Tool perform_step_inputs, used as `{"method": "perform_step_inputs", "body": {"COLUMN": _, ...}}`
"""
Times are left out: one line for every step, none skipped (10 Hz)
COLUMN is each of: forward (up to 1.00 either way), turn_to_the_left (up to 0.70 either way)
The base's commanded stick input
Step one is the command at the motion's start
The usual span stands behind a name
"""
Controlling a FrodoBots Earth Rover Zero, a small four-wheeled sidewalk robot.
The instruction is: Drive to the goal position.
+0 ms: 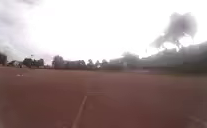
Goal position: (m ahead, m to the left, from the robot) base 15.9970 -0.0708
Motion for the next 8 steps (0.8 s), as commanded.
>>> {"method": "perform_step_inputs", "body": {"forward": 0.70, "turn_to_the_left": -0.35}}
{"method": "perform_step_inputs", "body": {"forward": 0.70, "turn_to_the_left": -0.35}}
{"method": "perform_step_inputs", "body": {"forward": 0.70, "turn_to_the_left": -0.18}}
{"method": "perform_step_inputs", "body": {"forward": 0.70, "turn_to_the_left": 0.00}}
{"method": "perform_step_inputs", "body": {"forward": 0.70, "turn_to_the_left": 0.00}}
{"method": "perform_step_inputs", "body": {"forward": 0.70, "turn_to_the_left": 0.00}}
{"method": "perform_step_inputs", "body": {"forward": 0.70, "turn_to_the_left": 0.00}}
{"method": "perform_step_inputs", "body": {"forward": 0.70, "turn_to_the_left": 0.00}}
